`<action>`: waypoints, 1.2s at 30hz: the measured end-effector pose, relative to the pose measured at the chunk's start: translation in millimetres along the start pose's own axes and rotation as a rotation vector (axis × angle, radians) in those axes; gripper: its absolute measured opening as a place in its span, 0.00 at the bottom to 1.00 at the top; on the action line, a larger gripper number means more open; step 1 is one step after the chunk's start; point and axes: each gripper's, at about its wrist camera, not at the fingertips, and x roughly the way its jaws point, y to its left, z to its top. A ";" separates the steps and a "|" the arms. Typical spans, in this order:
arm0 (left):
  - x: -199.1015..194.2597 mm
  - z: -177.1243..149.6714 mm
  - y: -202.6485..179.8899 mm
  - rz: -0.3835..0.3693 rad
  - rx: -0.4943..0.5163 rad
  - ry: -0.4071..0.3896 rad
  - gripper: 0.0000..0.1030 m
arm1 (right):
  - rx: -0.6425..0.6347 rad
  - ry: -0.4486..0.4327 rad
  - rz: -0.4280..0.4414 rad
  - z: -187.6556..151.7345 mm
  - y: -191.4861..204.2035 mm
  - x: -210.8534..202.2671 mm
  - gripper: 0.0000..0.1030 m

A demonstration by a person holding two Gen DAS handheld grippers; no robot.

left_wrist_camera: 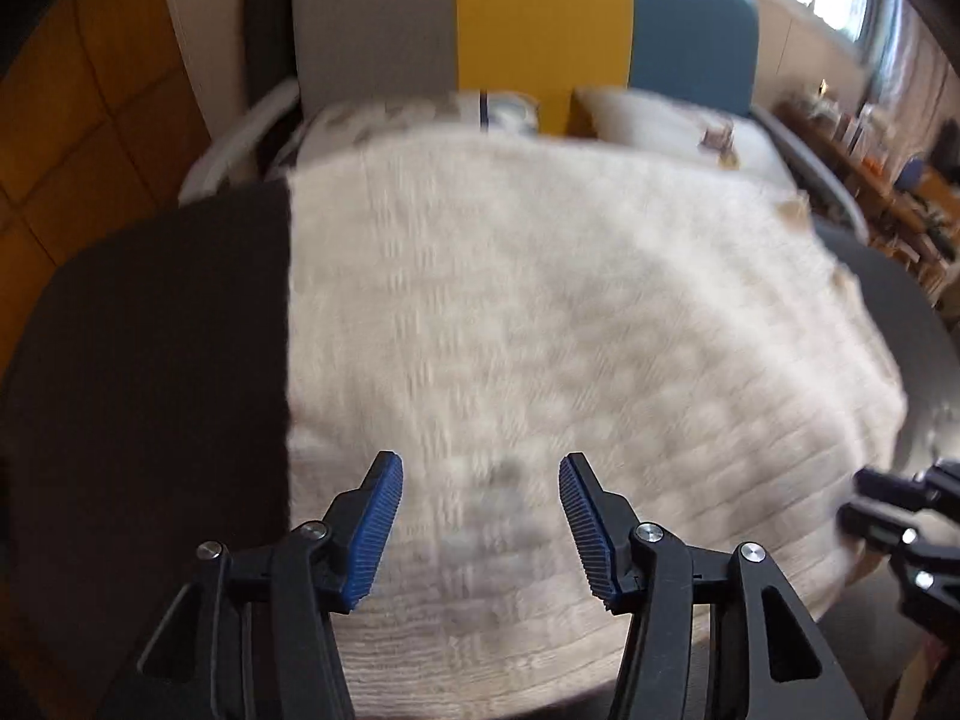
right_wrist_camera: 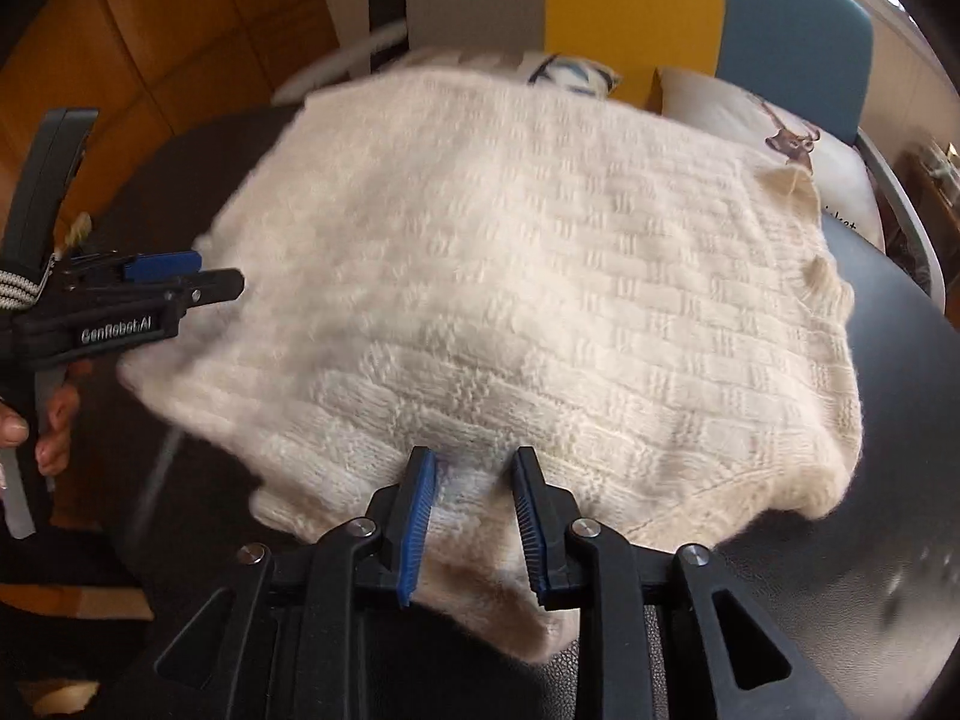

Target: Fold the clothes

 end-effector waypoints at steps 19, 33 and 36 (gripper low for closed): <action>-104.7 -149.9 -93.3 -0.424 0.080 -0.074 0.52 | 0.684 -0.179 0.509 -169.8 -135.1 -79.1 0.30; -32.8 -133.1 -77.6 -0.328 -0.013 0.017 0.55 | 0.528 -0.125 0.321 -128.7 -94.8 -39.8 0.23; -37.3 -141.1 -86.2 -0.296 0.029 0.002 0.61 | 0.337 -0.134 0.162 -124.9 -76.6 -57.9 0.09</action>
